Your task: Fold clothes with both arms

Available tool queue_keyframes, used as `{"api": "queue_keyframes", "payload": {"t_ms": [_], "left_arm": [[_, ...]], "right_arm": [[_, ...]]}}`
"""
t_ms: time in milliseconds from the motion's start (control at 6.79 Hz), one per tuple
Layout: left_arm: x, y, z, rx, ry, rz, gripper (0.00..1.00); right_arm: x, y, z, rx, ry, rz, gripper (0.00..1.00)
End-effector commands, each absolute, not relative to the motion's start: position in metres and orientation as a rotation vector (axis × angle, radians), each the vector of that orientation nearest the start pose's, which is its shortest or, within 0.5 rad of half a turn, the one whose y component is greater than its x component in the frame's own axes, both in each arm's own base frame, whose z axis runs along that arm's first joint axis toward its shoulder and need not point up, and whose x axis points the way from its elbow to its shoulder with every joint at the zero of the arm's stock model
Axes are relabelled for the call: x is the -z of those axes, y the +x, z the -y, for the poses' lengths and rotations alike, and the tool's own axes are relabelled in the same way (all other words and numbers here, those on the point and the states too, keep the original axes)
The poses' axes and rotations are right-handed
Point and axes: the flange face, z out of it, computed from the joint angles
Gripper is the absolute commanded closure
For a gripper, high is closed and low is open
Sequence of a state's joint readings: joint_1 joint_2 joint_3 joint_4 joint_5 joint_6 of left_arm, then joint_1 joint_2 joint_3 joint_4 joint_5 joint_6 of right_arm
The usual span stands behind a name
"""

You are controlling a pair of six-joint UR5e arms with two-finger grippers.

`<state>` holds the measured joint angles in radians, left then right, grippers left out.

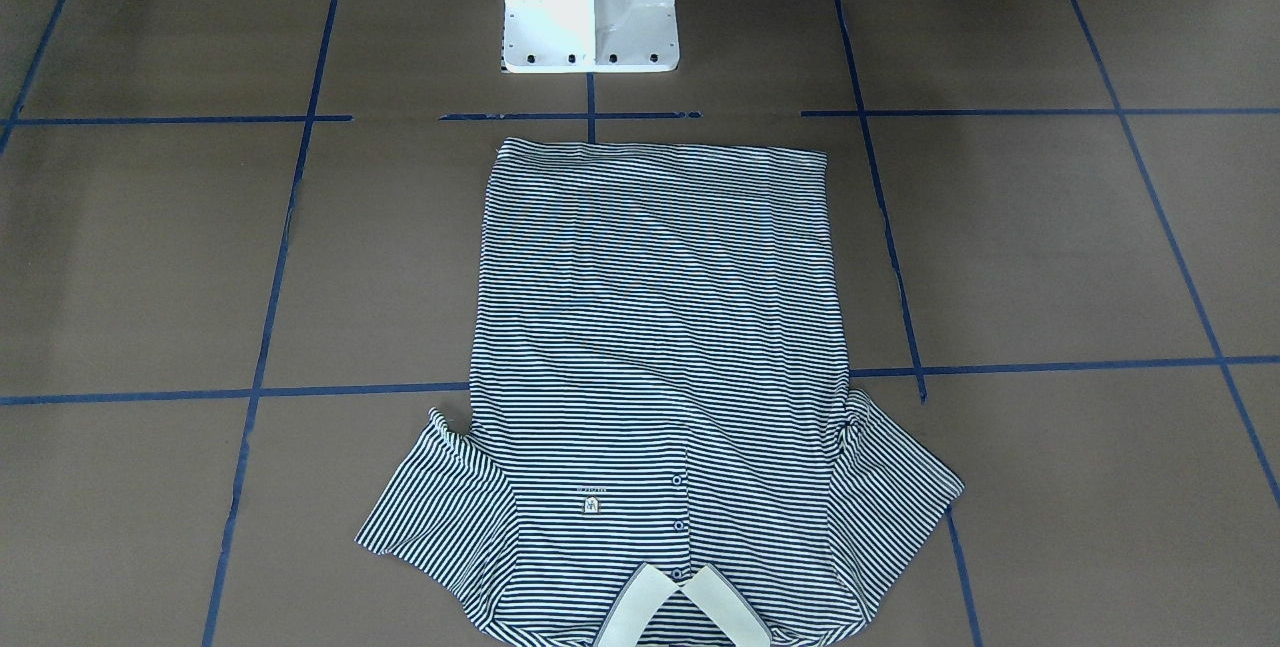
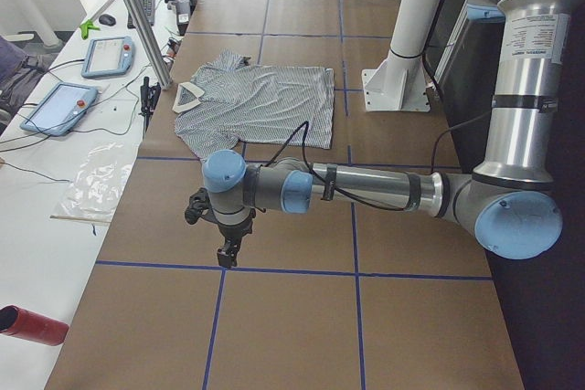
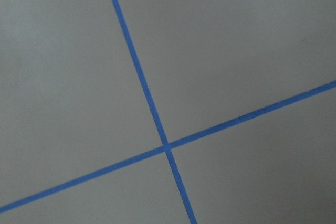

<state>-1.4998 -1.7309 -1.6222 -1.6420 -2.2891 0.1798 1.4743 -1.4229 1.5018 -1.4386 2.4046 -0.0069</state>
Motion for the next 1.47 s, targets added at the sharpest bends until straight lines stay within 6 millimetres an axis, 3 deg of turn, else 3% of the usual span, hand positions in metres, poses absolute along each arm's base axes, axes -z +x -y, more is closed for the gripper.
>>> {"api": "queue_keyframes", "payload": {"t_ms": [0, 147, 294, 442, 589, 736, 883, 1325], "left_arm": [[-0.52, 0.02, 0.59, -0.308, 0.324, -0.732, 0.0], [-0.5, 0.041, 0.593, -0.3, 0.419, -0.754, 0.0], [-0.505, 0.051, 0.601, -0.298, 0.479, -0.777, 0.0], [-0.51, 0.055, 0.604, -0.313, 0.53, -0.785, 0.0], [-0.513, 0.056, 0.605, -0.319, 0.546, -0.788, 0.0], [-0.506, 0.057, 0.609, -0.294, 0.543, -0.796, 0.0], [-0.491, 0.057, 0.614, -0.253, 0.547, -0.812, 0.0], [-0.486, 0.058, 0.614, -0.245, 0.549, -0.818, 0.0]], "right_arm": [[-0.548, -0.114, 0.649, 0.138, 0.182, 0.893, 0.0], [-0.514, -0.175, 0.684, 0.085, 0.195, 0.931, 0.0], [-0.473, -0.231, 0.701, 0.072, 0.278, 0.902, 0.0], [-0.419, -0.294, 0.707, 0.008, 0.276, 0.916, 0.01], [-0.38, -0.344, 0.704, -0.03, 0.308, 0.917, 0.04], [-0.386, -0.382, 0.704, -0.013, 0.376, 0.894, 0.04], [-0.4, -0.407, 0.714, 0.001, 0.403, 0.899, 0.06], [-0.405, -0.448, 0.715, 0.01, 0.4, 0.848, 0.19]]}}
